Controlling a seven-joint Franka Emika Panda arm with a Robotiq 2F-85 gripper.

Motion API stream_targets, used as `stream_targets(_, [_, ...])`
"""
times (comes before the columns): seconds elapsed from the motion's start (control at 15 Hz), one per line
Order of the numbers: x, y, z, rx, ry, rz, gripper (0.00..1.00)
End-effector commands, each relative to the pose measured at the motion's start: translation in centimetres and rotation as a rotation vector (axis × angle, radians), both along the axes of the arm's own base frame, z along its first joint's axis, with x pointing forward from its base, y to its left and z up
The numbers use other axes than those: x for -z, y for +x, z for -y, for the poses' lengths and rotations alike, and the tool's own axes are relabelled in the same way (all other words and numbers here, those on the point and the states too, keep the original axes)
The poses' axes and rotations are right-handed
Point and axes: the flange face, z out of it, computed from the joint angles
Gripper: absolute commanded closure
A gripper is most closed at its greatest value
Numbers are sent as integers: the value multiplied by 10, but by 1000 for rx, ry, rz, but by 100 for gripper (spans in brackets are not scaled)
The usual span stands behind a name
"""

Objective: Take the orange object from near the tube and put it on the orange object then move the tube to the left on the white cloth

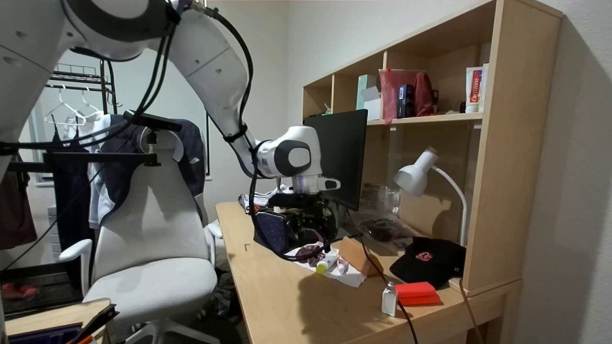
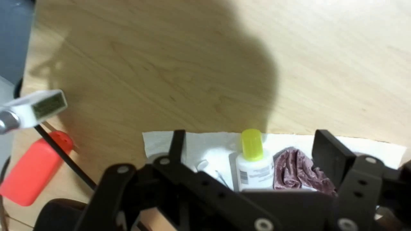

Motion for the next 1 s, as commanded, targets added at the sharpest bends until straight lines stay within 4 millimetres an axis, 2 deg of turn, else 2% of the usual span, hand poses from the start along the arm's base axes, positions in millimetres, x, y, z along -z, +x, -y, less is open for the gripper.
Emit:
stream_targets(0.0, [-39,-58,10,96,-57,6,0])
stream_targets(0.2, [-57,-99,22,209,-68,36,0])
stream_targets(0.47, [-68,-142,39,328,-117,36,0])
stream_targets(0.67, [-68,-157,51,366,-85,21,0])
stream_targets(0.93, [-61,-164,67,428,14,-8,0])
